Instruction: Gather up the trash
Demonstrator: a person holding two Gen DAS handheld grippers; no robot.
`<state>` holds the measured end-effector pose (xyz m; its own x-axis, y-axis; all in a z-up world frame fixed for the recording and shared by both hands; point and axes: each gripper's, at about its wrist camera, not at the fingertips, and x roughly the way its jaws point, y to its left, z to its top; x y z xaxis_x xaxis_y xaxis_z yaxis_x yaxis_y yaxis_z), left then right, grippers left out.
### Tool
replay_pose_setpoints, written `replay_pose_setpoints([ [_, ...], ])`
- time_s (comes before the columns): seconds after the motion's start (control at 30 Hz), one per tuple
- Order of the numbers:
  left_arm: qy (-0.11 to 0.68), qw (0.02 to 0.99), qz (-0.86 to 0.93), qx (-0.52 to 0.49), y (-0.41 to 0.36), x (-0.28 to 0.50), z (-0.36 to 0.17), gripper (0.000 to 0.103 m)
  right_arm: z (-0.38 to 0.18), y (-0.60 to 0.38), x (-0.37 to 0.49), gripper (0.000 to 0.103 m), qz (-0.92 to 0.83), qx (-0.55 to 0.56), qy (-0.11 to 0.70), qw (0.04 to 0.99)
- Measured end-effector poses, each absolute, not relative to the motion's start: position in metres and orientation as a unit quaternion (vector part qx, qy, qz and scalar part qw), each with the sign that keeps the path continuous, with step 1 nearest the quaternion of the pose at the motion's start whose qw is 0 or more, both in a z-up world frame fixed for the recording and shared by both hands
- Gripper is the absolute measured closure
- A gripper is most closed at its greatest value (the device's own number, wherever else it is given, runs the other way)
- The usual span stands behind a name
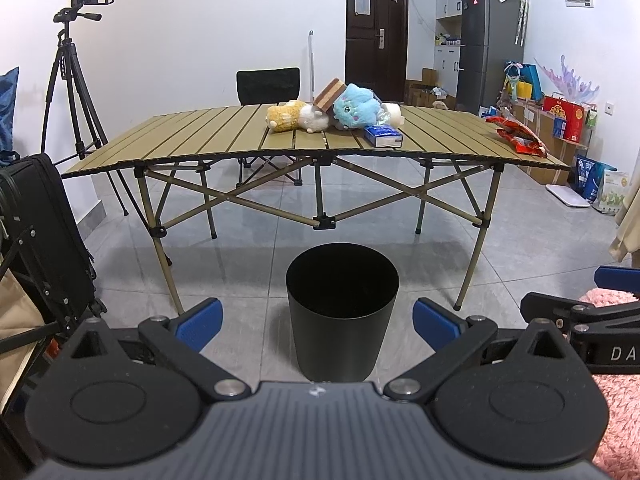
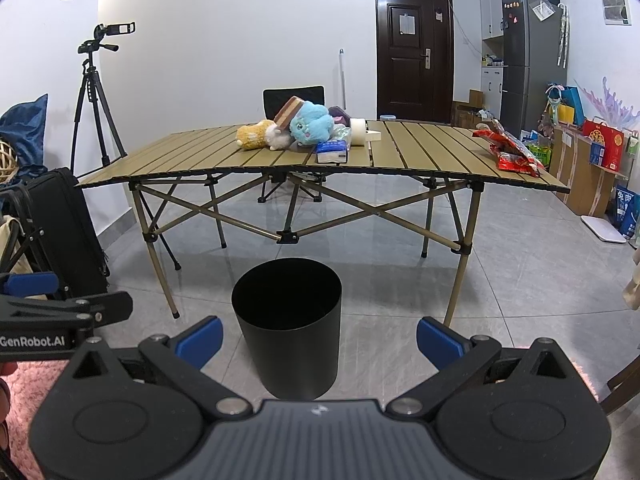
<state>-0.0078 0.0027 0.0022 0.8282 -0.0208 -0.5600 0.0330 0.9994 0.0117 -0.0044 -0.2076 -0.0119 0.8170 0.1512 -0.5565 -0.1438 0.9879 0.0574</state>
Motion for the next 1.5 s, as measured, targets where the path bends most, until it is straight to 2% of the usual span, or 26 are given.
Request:
replay_pose_setpoints([
  [1.5, 0.267, 0.963, -0.017, 0.007, 0.005, -0.009, 0.011, 0.000, -0.001, -0.201, -0.014, 0.000, 0.082, -0.004, 0.272, 0.959],
])
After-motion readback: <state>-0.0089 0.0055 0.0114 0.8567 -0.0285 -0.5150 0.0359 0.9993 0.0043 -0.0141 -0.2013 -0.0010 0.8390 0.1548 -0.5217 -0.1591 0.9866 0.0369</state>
